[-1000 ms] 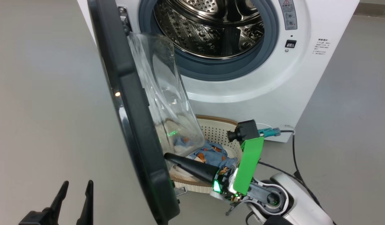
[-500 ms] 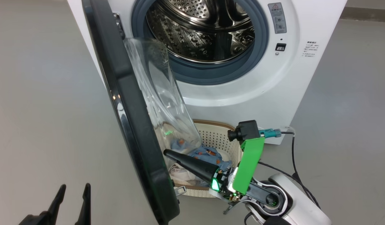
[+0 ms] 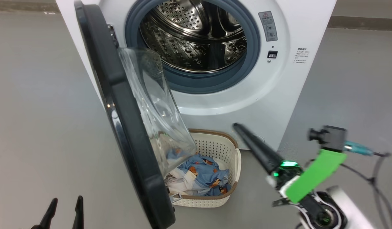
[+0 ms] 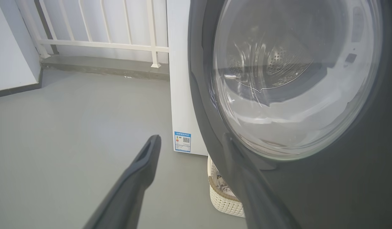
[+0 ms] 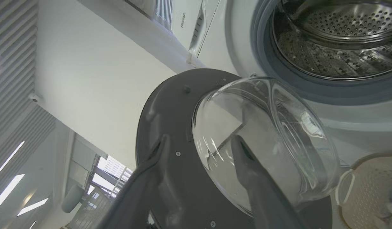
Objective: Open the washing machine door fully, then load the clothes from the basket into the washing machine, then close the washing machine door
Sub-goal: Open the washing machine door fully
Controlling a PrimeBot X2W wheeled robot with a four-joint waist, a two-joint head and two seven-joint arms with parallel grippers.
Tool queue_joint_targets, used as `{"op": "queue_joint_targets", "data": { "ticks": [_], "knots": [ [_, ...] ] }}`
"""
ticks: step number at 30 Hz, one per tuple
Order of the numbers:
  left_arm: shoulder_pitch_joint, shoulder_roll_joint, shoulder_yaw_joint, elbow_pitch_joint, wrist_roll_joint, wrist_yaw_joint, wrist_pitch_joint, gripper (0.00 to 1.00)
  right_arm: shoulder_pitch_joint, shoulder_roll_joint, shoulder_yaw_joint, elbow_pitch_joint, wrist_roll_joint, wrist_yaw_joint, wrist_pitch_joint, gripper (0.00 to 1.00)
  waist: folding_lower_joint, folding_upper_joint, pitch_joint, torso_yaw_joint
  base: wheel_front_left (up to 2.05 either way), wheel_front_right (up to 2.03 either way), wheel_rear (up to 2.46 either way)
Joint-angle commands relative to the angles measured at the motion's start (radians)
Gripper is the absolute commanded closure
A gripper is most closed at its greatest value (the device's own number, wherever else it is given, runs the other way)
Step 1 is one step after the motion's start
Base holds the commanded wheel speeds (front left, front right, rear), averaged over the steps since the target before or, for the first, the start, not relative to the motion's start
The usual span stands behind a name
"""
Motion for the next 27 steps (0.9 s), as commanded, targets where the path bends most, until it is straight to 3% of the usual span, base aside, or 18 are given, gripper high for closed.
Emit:
{"op": "queue_joint_targets", "data": {
  "ticks": [1,8,12,15,20,27],
  "knots": [
    [-0.014,0.016,0.043,-0.032,0.001,0.0,-0.006,0.0,0.014,-0.033,-0.005,-0.038,-0.061,0.002,-0.073,0.0,0.0,-0.0001,-0.003,-0.007,0.0,0.0,0.0],
    [0.008,0.016,0.064,-0.039,0.004,-0.002,-0.006,0.0,0.096,-0.166,-0.026,-0.034,-0.189,0.002,-0.371,0.0,0.0,-0.0001,-0.015,-0.027,0.0,0.0,0.0],
    [0.028,0.016,0.075,-0.046,0.001,0.0,-0.006,0.0,0.164,-0.227,-0.07,-0.016,-0.261,0.002,-0.449,0.0,0.0,-0.0001,-0.027,-0.04,0.0,0.0,0.0],
    [0.047,0.016,0.084,-0.052,-0.003,0.005,-0.006,0.0,0.225,-0.225,-0.132,0.008,-0.316,0.002,-0.46,0.0,0.0,-0.0001,-0.037,-0.054,0.0,0.0,0.0],
    [0.075,0.016,0.092,-0.06,-0.01,0.009,-0.006,0.0,0.316,-0.149,-0.286,0.037,-0.461,0.002,-0.461,0.0,0.0,-0.0001,-0.045,-0.078,0.0,0.0,0.0],
    [0.092,0.016,0.098,-0.07,-0.015,0.014,-0.006,0.0,0.367,-0.059,-0.435,0.085,-0.848,0.002,-0.462,0.0,0.0,-0.0001,-0.047,-0.107,0.0,0.0,0.0]
  ]
}}
